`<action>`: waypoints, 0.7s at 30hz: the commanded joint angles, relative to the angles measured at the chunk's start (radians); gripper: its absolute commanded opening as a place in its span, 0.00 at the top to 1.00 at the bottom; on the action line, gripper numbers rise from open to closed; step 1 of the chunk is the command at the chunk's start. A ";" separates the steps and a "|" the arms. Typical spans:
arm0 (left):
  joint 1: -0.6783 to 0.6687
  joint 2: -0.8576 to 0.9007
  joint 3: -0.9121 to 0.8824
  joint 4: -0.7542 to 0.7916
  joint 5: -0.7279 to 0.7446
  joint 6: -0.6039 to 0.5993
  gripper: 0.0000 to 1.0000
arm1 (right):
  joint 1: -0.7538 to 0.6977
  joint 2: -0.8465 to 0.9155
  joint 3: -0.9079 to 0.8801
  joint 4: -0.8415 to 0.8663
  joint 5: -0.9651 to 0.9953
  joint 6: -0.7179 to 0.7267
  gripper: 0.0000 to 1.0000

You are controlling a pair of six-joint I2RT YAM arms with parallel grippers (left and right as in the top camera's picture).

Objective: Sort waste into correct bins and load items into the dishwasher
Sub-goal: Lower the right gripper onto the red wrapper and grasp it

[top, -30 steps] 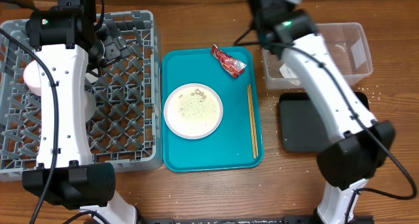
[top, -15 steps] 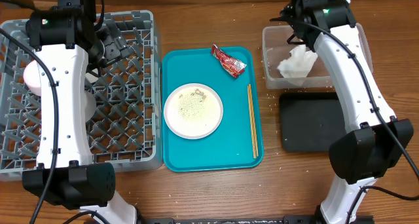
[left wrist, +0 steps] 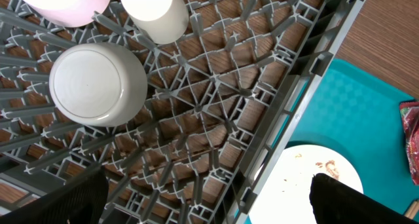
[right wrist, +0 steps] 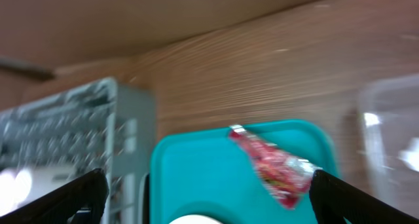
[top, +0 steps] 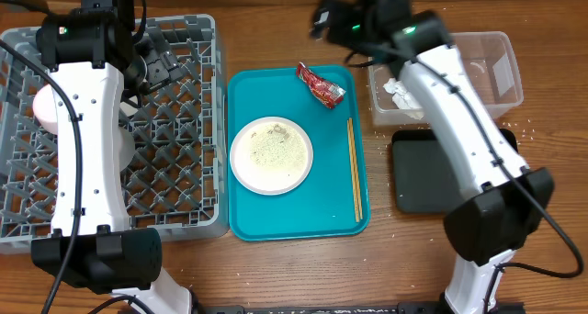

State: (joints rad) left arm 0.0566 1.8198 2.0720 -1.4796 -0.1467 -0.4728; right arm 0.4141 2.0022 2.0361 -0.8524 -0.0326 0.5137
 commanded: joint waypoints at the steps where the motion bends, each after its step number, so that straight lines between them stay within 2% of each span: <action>1: -0.005 0.008 -0.001 0.000 -0.010 -0.014 0.00 | 0.046 0.046 0.011 0.016 0.067 -0.109 0.00; 5: -0.005 0.008 -0.001 0.000 -0.010 -0.014 0.00 | 0.086 0.139 0.011 0.024 0.076 -0.312 0.11; 14: -0.005 0.008 -0.001 0.000 -0.010 -0.014 0.00 | 0.092 0.311 0.011 0.012 0.146 -0.523 0.10; 21: -0.005 0.008 -0.001 0.000 -0.010 -0.014 0.00 | 0.092 0.369 0.011 0.003 0.190 -0.521 0.13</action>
State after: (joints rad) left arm 0.0566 1.8198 2.0720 -1.4796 -0.1471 -0.4728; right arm 0.5053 2.3341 2.0357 -0.8528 0.1276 0.0376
